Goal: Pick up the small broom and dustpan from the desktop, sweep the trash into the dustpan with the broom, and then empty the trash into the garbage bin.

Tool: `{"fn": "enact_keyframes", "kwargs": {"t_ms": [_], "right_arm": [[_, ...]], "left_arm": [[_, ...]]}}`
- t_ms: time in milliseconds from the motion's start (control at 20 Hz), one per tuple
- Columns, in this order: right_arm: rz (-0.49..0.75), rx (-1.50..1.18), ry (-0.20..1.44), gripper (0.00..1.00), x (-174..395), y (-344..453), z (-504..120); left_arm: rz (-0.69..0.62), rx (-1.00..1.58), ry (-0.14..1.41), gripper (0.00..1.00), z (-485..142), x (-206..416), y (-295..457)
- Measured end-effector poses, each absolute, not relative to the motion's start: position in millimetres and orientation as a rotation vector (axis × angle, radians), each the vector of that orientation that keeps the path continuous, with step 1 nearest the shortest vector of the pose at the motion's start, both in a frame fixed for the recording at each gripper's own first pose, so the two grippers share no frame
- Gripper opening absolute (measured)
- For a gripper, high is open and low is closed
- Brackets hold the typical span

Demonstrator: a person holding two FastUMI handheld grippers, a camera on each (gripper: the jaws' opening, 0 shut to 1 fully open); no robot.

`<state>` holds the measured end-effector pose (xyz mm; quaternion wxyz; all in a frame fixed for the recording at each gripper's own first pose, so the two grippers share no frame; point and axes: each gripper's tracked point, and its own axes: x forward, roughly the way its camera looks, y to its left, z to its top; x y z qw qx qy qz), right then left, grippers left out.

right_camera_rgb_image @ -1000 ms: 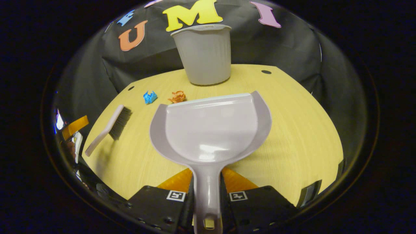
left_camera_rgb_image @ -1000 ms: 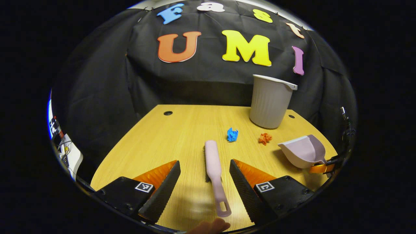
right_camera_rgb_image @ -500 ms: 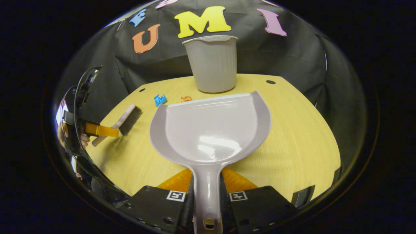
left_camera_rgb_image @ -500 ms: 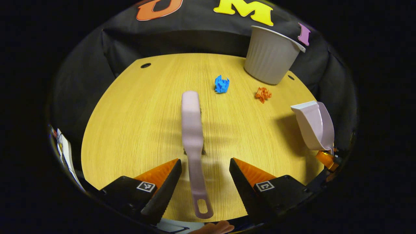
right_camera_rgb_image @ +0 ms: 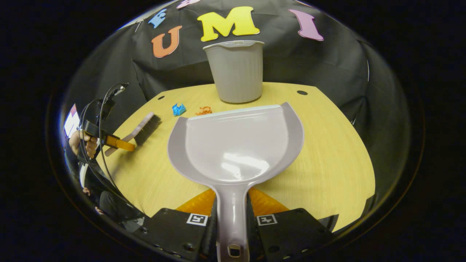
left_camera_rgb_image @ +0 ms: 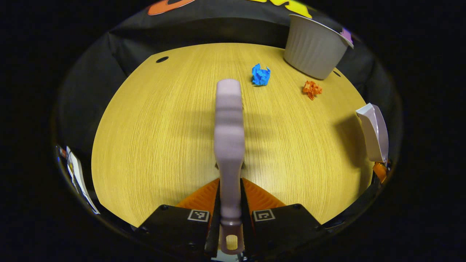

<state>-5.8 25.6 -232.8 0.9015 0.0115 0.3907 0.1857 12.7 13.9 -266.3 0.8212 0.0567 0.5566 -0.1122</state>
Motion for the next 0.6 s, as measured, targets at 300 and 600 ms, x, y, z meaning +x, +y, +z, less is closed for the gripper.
{"fn": "enact_keyframes", "kwargs": {"t_ms": [300, 600], "right_arm": [[0.436, -0.034, 0.877, 0.36, 0.5, 28.4, -234.6], [0.469, -0.106, 0.936, 0.34, 10.1, 29.4, -234.9]], "left_arm": [[-0.271, 0.13, 1.129, 0.32, -213.5, 79.4, 22.1], [-0.277, 0.134, 1.102, 0.28, -189.8, 129.8, 23.9]]}}
